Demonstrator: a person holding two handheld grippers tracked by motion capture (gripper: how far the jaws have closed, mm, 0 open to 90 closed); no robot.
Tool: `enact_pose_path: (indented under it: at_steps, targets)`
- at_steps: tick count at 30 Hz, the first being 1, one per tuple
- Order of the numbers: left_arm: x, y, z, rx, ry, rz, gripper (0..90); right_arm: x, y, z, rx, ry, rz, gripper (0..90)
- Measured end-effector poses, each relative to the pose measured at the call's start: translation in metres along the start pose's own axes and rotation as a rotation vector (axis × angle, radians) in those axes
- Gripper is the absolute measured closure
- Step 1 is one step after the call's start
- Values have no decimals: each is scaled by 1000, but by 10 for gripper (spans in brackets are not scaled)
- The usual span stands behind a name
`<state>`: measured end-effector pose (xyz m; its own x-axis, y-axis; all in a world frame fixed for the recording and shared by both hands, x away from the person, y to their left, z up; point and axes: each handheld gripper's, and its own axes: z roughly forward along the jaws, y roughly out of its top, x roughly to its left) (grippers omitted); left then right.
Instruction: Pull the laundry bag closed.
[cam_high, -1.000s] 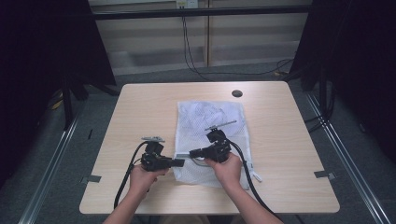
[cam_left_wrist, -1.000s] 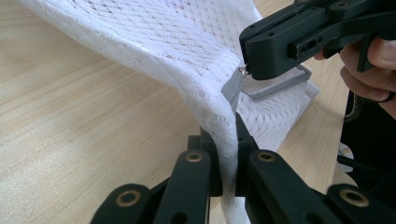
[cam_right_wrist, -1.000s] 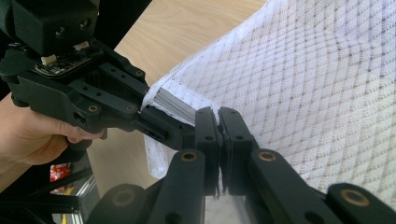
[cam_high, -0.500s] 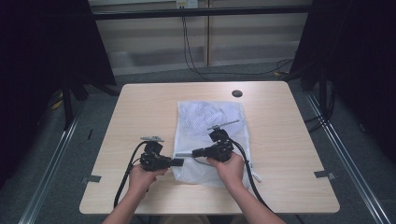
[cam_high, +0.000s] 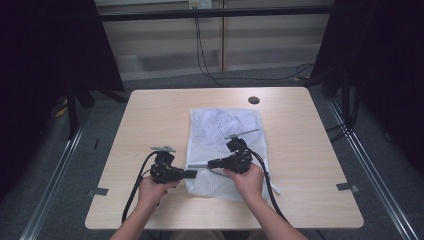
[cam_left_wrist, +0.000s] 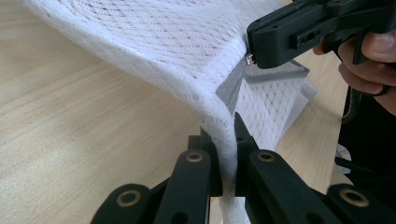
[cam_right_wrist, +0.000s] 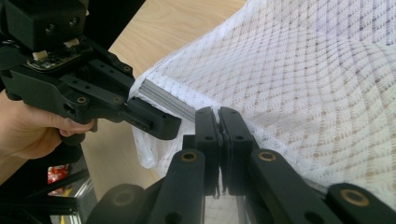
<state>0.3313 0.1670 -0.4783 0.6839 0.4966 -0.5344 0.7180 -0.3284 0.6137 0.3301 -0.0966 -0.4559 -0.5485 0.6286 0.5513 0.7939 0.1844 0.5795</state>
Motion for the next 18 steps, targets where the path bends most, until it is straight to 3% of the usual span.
enact_pose_path:
  at_steps: [18]
  targets:
    - [1, 0, 0, -1, -8, -10, 895, -4, -2, -6, -3, -12, -1, 875]
